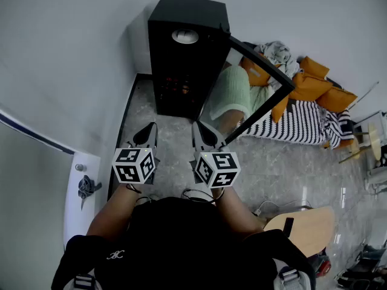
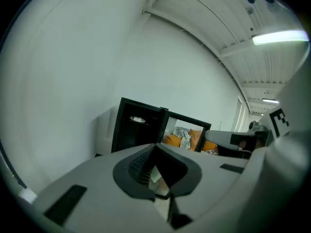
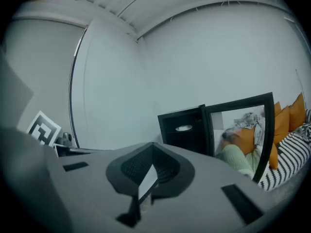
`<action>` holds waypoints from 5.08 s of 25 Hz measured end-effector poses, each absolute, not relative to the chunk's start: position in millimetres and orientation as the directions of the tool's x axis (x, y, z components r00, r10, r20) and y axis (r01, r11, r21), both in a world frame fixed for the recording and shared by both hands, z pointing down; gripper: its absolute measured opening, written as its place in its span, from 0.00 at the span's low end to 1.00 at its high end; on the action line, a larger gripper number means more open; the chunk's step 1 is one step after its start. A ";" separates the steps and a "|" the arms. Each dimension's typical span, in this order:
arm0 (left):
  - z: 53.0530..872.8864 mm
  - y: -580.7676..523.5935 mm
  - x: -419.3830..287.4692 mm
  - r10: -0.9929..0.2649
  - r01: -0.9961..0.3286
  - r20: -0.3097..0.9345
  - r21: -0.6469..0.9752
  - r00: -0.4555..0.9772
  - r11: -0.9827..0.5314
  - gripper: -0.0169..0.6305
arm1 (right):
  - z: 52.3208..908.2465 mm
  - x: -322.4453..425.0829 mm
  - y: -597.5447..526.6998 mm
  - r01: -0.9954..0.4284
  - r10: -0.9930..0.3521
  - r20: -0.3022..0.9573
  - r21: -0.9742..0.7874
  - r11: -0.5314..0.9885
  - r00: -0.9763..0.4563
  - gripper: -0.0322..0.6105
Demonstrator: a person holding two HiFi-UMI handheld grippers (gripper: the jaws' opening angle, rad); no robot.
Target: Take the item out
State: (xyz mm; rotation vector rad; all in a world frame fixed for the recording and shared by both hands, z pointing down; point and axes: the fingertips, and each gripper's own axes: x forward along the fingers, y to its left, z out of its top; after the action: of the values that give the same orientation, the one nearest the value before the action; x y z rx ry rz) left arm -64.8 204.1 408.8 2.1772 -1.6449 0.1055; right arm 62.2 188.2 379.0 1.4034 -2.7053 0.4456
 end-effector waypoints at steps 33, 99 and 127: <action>431.3 227.9 -167.6 -0.889 -0.907 0.277 0.320 0.364 -0.272 0.04 | 388.0 -38.3 226.4 -0.882 -0.850 0.234 -0.132 0.453 -0.471 0.06; 494.4 -309.9 -91.0 -0.940 -0.487 0.085 0.869 0.329 -0.092 0.19 | 494.2 42.5 -317.9 -0.787 -0.851 0.231 -0.545 0.289 -0.472 0.30; 523.0 -348.0 -104.3 -0.943 -0.416 0.218 0.904 0.250 0.098 0.18 | 522.7 16.8 -373.1 -0.849 -0.839 0.380 -0.501 0.167 -0.390 0.30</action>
State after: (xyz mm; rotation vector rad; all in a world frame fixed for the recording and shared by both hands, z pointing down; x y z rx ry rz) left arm -104.3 -348.0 523.0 1.4942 -1.3364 -0.6451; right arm 16.8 -373.1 522.7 1.7269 -2.3888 1.0430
